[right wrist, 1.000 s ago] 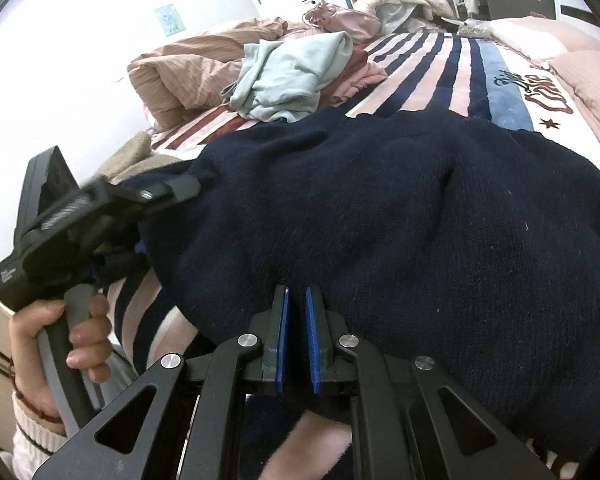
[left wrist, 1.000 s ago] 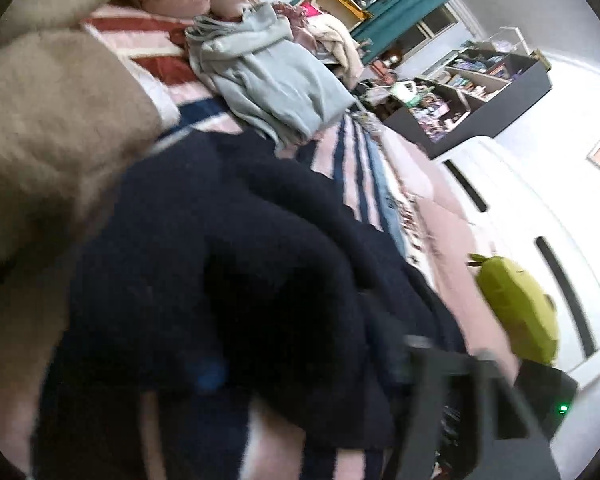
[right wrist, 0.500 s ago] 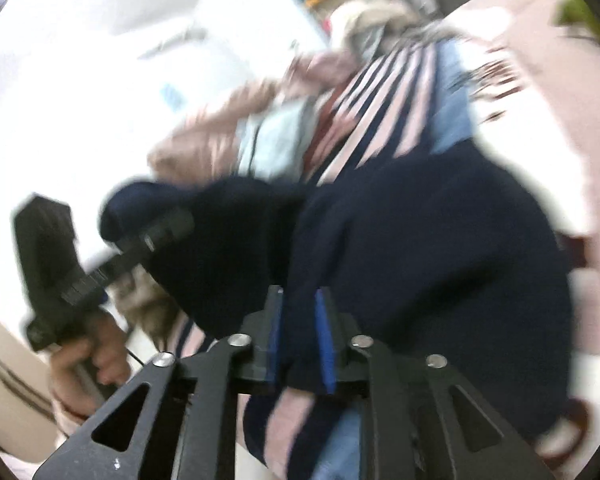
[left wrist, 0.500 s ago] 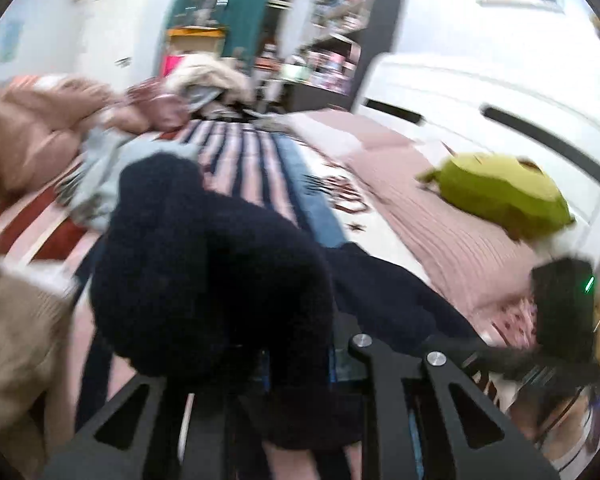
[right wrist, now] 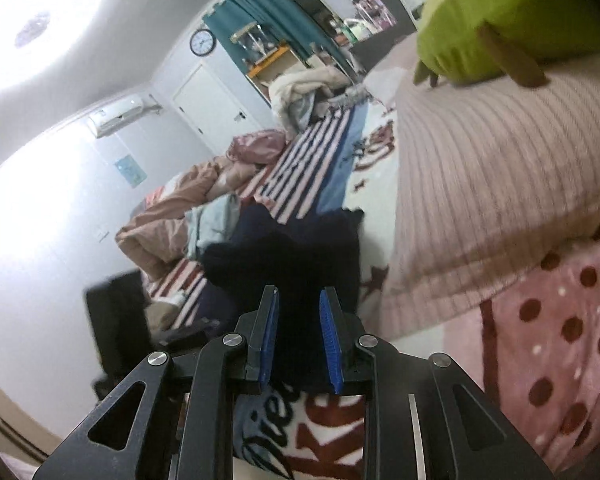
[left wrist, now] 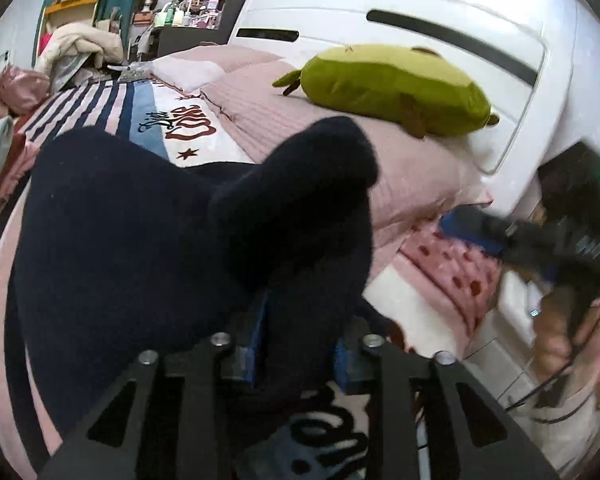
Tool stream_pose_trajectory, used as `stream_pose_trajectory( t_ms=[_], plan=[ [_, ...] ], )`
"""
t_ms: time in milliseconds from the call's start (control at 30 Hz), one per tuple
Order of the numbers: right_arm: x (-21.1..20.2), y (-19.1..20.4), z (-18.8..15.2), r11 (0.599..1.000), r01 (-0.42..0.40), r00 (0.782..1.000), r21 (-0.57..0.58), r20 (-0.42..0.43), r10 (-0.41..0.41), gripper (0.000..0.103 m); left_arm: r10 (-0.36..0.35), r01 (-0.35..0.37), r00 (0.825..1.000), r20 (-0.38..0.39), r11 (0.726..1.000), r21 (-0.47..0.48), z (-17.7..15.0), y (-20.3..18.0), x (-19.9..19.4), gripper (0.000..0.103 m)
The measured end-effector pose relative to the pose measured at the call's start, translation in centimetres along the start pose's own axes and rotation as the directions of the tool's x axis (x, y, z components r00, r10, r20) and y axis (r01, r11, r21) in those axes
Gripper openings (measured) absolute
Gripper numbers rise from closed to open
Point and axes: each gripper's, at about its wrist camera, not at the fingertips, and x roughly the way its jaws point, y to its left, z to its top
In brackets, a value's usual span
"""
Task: Fold small clothes
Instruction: 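Grasp the folded navy sweater with the left tool and lift it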
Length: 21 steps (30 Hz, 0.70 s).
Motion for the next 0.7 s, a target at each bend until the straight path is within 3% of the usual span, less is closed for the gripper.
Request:
stream_pose_trajectory(
  t_ms=[67, 200, 300, 367, 467, 533, 600, 633, 667, 700],
  plan=[
    [0.4, -0.2, -0.1, 1.0, -0.011, 1.0, 0.006, -0.012, 0.011, 0.021, -0.038, 0.038, 0.999, 0.01, 0.999, -0.009, 0.0, 0.1, -1.2, 0.048],
    [1.8, 1.3, 0.9, 0.999, -0.03, 0.999, -0.045, -0.028, 0.029, 0.032, -0.057, 0.058, 0.998, 0.037, 0.998, -0.027, -0.3, -0.5, -3.9, 0.061],
    [2.5, 4.1, 2.3, 0.99, -0.045, 0.999, -0.131, -0.025, 0.042, 0.037, -0.021, 0.025, 0.997, 0.08, 0.999, -0.041, -0.9, -0.3, -6.9, 0.065],
    [3.1, 6.8, 3.4, 0.976, -0.055, 0.999, -0.21, -0.011, 0.053, 0.059, 0.027, -0.021, 0.994, 0.106, 0.998, -0.058, -1.4, 0.1, -8.8, 0.07],
    [5.3, 10.3, 4.2, 0.941, -0.005, 1.0, -0.337, -0.014, 0.001, 0.066, 0.11, -0.102, 0.986, 0.126, 0.992, -0.075, -1.9, 1.6, -11.3, 0.073],
    [7.8, 11.1, 4.6, 0.914, 0.085, 0.994, -0.396, -0.027, -0.104, 0.066, 0.152, -0.141, 0.978, 0.141, 0.986, -0.09, -2.2, 2.8, -12.4, 0.074],
    [10.7, 10.2, 4.6, 0.898, 0.165, 0.974, -0.409, -0.074, -0.212, 0.065, 0.155, -0.137, 0.977, 0.147, 0.982, -0.127, -2.7, 4.1, -13.1, 0.074],
    [11.5, 9.2, 4.3, 0.901, 0.176, 0.965, -0.396, -0.112, -0.238, 0.05, 0.151, -0.132, 0.977, 0.148, 0.982, -0.136, -3.0, 4.5, -13.2, 0.075],
    [12.1, 8.1, 3.8, 0.911, 0.174, 0.958, -0.374, -0.151, -0.245, 0.028, 0.146, -0.124, 0.978, 0.15, 0.982, -0.144, -3.3, 5.0, -13.3, 0.075],
    [12.0, 6.6, 2.9, 0.926, 0.167, 0.953, -0.339, -0.184, -0.239, 0.022, 0.144, -0.122, 0.978, 0.151, 0.981, -0.149, -3.6, 5.3, -13.3, 0.075]
  ],
)
